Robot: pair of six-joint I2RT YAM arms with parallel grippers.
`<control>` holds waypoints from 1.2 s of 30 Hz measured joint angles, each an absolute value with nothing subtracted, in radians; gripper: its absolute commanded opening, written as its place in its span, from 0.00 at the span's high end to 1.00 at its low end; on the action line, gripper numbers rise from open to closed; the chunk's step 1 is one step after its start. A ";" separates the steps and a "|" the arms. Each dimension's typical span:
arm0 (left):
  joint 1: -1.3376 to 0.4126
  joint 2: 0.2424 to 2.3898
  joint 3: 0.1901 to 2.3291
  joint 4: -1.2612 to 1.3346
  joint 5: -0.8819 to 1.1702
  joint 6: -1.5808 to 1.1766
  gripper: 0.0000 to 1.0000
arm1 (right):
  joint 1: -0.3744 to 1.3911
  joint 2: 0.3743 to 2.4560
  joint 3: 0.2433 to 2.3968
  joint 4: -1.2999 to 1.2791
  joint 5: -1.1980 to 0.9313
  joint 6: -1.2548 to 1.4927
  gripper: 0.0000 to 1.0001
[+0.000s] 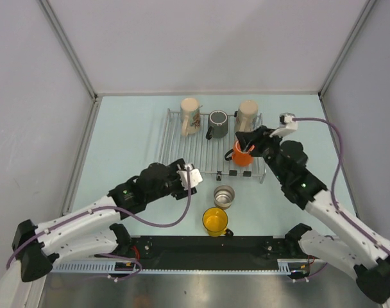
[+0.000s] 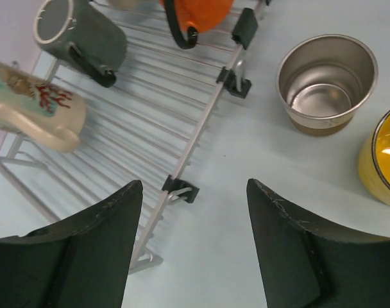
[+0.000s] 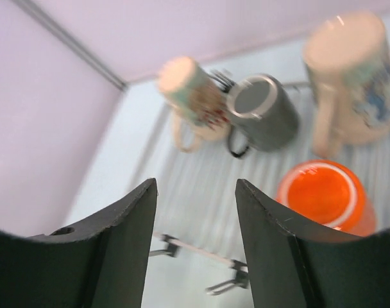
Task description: Load the cups into the dish rack
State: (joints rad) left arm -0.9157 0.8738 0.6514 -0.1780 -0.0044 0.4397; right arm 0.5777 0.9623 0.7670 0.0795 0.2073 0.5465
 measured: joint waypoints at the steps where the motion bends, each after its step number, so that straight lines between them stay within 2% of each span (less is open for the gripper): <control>1: -0.952 0.905 0.651 -0.180 -0.027 0.448 0.29 | 0.602 0.891 0.767 0.079 0.204 0.539 0.42; 8: -1.094 1.030 0.651 -0.179 -0.083 0.464 0.29 | 0.678 0.690 0.734 0.067 0.213 0.519 0.43; 17: -1.217 1.137 0.672 -0.210 -0.100 0.460 0.28 | 0.681 0.699 0.641 -0.033 0.223 0.514 0.43; 30: -1.244 1.145 0.736 -0.259 -0.060 0.441 0.27 | 0.657 0.644 0.601 -0.038 0.228 0.496 0.43; 36: -1.250 1.258 0.748 -0.265 -0.037 0.426 0.27 | 0.649 0.643 0.591 -0.036 0.227 0.496 0.43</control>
